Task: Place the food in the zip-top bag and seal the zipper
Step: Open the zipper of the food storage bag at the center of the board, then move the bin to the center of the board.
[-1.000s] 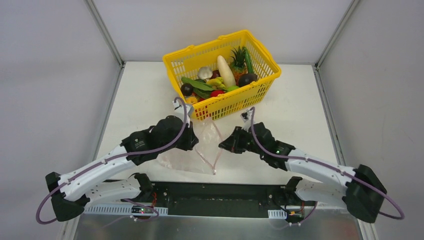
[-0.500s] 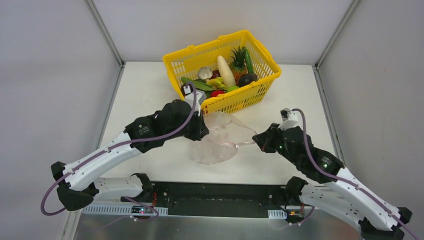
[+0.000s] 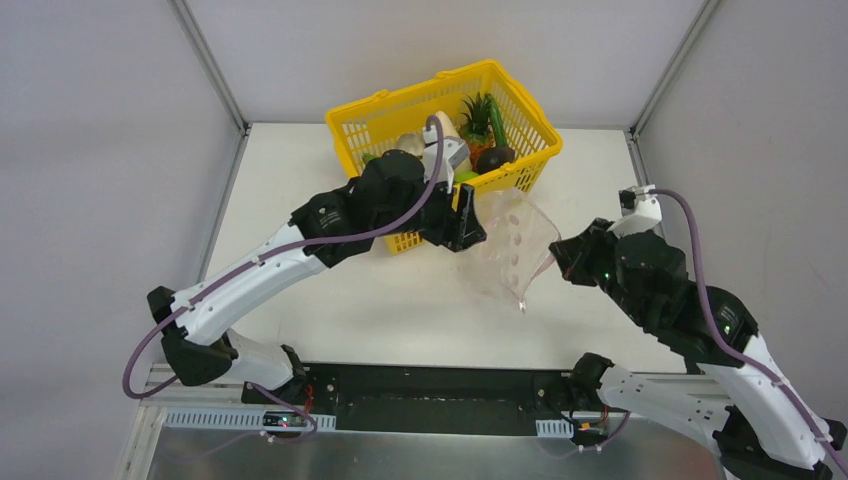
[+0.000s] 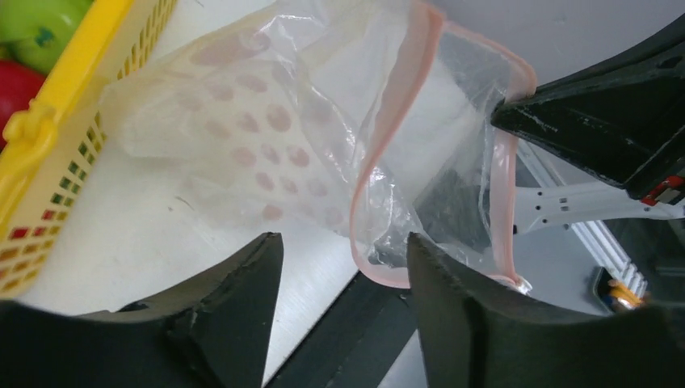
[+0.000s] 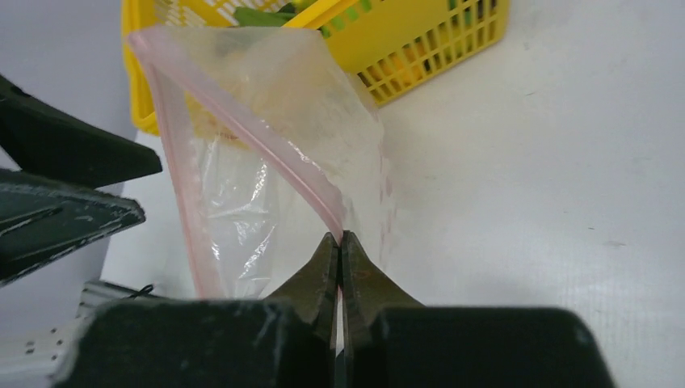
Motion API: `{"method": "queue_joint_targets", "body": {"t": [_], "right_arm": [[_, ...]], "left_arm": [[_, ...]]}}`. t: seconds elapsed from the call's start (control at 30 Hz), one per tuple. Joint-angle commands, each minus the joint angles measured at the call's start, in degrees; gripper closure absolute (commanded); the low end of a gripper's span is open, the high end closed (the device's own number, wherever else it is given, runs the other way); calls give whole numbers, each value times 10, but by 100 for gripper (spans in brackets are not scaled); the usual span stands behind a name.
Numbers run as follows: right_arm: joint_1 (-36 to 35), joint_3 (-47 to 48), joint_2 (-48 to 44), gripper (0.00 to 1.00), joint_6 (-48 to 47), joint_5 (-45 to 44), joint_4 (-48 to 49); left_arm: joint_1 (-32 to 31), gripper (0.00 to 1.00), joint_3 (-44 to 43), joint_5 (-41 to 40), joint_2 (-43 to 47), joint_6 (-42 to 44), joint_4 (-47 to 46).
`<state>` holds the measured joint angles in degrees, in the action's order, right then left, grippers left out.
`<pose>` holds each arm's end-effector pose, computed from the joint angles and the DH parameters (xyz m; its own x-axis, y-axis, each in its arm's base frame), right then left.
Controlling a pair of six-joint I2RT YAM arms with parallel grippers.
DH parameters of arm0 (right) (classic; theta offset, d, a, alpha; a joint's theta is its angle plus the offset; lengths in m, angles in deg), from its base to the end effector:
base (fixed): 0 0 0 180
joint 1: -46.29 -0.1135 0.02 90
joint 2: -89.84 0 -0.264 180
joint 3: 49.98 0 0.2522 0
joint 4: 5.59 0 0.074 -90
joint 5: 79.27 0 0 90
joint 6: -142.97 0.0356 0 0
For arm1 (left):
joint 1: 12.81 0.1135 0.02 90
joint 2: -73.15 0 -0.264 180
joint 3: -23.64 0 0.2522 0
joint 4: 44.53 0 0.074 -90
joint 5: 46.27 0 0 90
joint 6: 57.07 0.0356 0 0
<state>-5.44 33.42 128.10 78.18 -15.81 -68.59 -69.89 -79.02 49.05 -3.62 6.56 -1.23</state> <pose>0.0691 0.0619 0.4233 -0.3588 0.1604 -0.9195 -0.3162 0.9060 0.2814 0.1553 -0.2460 0.4479 -0.5383 0.0177 -0.8426 0.7197 0.5298 -0.4487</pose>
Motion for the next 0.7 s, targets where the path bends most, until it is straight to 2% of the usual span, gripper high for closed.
{"method": "queue_joint_targets", "body": {"t": [0.0, 0.07, 0.2, 0.3, 0.4, 0.53, 0.6, 0.67], "right_arm": [[2, 71, 54, 100, -4, -135, -100], [2, 99, 70, 100, 4, -186, -129], [2, 155, 87, 100, -4, -268, -153], [2, 183, 105, 100, -21, -297, -159], [2, 186, 130, 100, -37, -296, -153], [3, 134, 150, 100, -39, -259, -114], [2, 94, 159, 100, -40, -226, -78], [2, 56, 172, 100, -42, -173, -40]], "left_arm": [[-7, 33, -60, -3, -25, 34, -10], [-7, 21, -66, -56, -17, 60, 5], [-6, 2, -78, -174, 3, 142, 56], [13, 1, -80, -262, 7, 198, 86], [70, 1, -66, -257, 6, 214, 104], [151, 1, 5, -171, 14, 227, 58], [174, 1, 29, -173, 13, 227, 36], [193, 1, 51, -143, 10, 232, 12]]}}
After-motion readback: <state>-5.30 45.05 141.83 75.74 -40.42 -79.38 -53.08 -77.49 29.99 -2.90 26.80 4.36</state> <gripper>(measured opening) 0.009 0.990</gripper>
